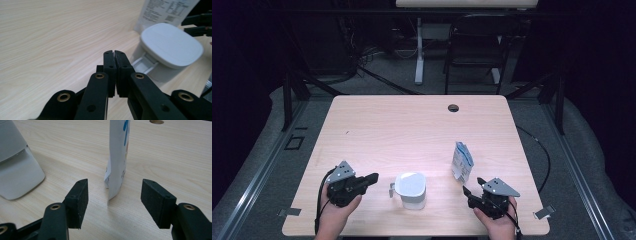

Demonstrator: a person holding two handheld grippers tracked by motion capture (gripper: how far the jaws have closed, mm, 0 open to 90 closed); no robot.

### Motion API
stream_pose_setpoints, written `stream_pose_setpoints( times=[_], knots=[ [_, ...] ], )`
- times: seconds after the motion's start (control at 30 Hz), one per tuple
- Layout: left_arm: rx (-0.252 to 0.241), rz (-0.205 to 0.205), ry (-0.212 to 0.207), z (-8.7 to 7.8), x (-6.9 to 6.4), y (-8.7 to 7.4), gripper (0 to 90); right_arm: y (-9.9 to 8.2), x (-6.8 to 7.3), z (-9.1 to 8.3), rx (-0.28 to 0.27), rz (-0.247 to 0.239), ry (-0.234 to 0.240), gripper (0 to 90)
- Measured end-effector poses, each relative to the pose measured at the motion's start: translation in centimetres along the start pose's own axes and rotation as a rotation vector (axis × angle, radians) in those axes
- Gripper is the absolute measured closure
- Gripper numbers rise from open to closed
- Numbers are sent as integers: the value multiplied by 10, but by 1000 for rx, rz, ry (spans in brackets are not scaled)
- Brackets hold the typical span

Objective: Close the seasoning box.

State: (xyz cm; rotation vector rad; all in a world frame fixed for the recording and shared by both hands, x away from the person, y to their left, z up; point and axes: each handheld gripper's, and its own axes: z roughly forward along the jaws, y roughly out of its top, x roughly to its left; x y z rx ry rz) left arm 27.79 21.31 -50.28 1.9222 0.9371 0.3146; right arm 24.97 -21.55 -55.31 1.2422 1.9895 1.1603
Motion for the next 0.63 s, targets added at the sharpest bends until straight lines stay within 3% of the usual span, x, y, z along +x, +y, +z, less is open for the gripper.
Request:
stream_pose_setpoints(
  times=[0.1, 0.27, 0.4, 0.43, 0.57, 0.63],
  knots=[
    [4, -33, 39, -1, 12, -6, 875, 0, 0, 0, 1, 0, 2, 388],
    [11, -63, 70, -1, 21, -12, 830, -1, 0, 0, 2, 1, 3, 387],
    [3, -87, 94, 2, 26, -16, 670, -1, 0, 1, 6, 3, 5, 386],
    [-17, -94, 120, 2, 29, -18, 627, -1, 0, 1, 7, 2, 4, 386],
    [-24, -99, 144, 2, 32, -19, 514, -2, -1, 1, 5, 2, 0, 385],
    [-30, -89, 177, 2, 34, -21, 492, -2, -3, 1, 7, 6, -5, 384]
  ],
)
